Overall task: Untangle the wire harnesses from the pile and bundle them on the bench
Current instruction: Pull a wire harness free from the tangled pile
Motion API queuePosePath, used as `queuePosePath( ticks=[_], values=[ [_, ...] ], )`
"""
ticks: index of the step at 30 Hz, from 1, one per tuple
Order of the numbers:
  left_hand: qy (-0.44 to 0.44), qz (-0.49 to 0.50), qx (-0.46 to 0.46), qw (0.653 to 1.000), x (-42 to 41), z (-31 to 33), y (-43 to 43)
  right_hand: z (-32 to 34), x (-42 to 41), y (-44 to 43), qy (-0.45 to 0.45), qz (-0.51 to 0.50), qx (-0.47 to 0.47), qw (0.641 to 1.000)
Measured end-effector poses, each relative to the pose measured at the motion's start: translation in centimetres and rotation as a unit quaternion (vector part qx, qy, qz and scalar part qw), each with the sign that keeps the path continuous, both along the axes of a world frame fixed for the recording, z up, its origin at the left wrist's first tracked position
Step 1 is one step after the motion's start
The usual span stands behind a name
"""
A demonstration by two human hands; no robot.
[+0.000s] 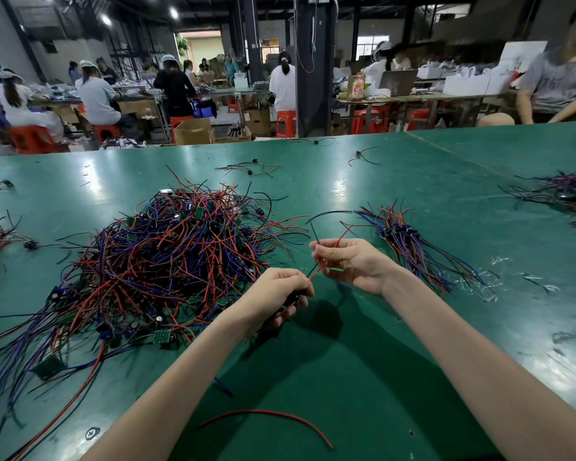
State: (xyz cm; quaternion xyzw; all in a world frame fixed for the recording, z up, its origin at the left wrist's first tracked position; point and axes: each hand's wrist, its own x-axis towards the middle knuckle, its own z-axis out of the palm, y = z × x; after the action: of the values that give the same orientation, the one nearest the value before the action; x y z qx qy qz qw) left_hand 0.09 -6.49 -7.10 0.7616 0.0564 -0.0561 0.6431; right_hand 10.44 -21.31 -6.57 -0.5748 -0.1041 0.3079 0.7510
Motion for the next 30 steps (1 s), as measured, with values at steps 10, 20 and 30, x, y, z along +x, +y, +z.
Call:
queuePosePath(
  ticks=[10,20,30],
  values=[
    [-0.015,0.004,-0.006,1.000,0.0,0.1,0.1,0.2,0.3,-0.3,-0.013,0.032,0.019,0.999],
    [-0.030,0.000,0.005,1.000,0.2,0.0,0.2,0.2,1.7,-0.7,0.019,-0.149,0.084,0.985],
    [-0.019,0.002,0.046,0.999,0.5,-0.5,0.6,0.2,2.0,-1.4,0.255,-0.156,0.159,0.941]
  ],
)
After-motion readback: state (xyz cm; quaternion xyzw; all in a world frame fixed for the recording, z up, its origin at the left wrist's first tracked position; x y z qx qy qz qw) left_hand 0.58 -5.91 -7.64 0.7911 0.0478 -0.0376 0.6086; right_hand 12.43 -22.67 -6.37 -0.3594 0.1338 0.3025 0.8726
